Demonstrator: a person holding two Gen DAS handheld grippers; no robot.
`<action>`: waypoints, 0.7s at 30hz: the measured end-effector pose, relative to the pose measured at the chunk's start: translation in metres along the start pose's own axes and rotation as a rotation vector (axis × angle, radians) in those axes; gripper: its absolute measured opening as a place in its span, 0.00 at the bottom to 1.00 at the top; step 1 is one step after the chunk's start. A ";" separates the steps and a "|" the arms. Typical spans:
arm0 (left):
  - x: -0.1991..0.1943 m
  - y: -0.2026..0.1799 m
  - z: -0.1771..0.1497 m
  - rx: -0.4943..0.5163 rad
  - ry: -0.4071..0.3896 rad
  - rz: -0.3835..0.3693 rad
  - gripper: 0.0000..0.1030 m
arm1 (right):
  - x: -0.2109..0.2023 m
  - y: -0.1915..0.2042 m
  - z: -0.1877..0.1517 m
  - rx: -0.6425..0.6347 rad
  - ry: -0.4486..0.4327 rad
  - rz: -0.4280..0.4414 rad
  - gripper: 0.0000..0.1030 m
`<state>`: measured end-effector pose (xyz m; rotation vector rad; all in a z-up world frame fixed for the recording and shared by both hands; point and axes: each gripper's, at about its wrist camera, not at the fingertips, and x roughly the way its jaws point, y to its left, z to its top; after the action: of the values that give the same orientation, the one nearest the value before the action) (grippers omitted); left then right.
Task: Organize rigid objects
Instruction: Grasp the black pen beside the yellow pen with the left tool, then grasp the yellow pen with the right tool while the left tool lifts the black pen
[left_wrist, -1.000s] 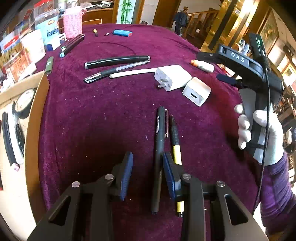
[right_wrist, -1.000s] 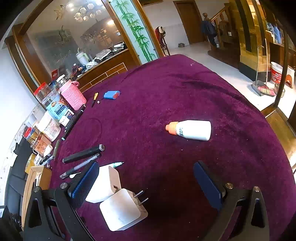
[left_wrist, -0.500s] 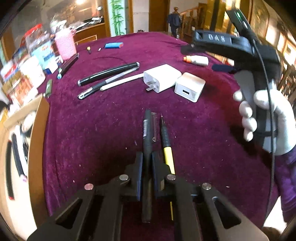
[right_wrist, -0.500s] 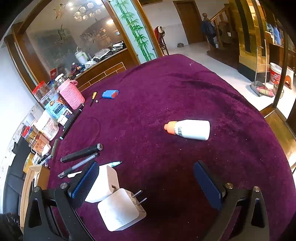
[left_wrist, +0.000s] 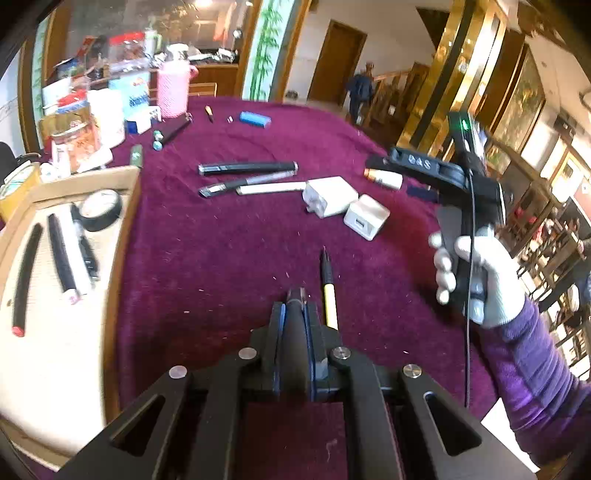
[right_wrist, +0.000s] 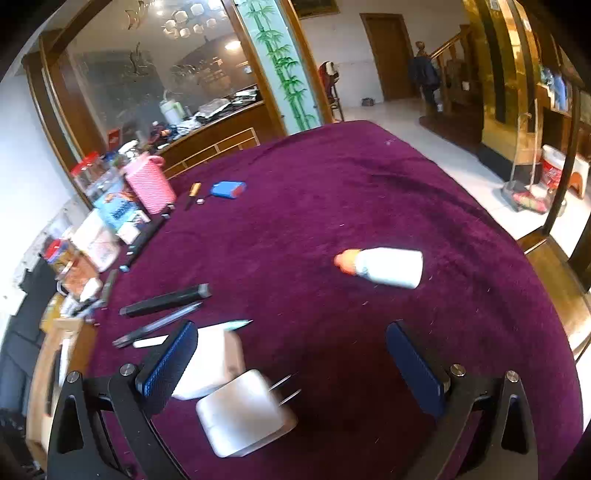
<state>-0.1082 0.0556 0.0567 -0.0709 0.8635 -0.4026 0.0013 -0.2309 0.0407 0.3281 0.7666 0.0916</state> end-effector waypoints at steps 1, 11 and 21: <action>-0.007 0.003 0.000 -0.003 -0.016 0.000 0.09 | -0.006 0.003 -0.002 0.007 0.006 0.026 1.00; -0.051 0.040 -0.009 -0.095 -0.137 -0.068 0.09 | -0.025 0.109 -0.099 -0.305 0.277 0.091 0.91; -0.098 0.070 -0.023 -0.136 -0.246 -0.088 0.09 | -0.008 0.150 -0.122 -0.479 0.306 -0.043 0.39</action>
<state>-0.1599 0.1591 0.0976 -0.2800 0.6448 -0.4078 -0.0834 -0.0590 0.0131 -0.1629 1.0244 0.2845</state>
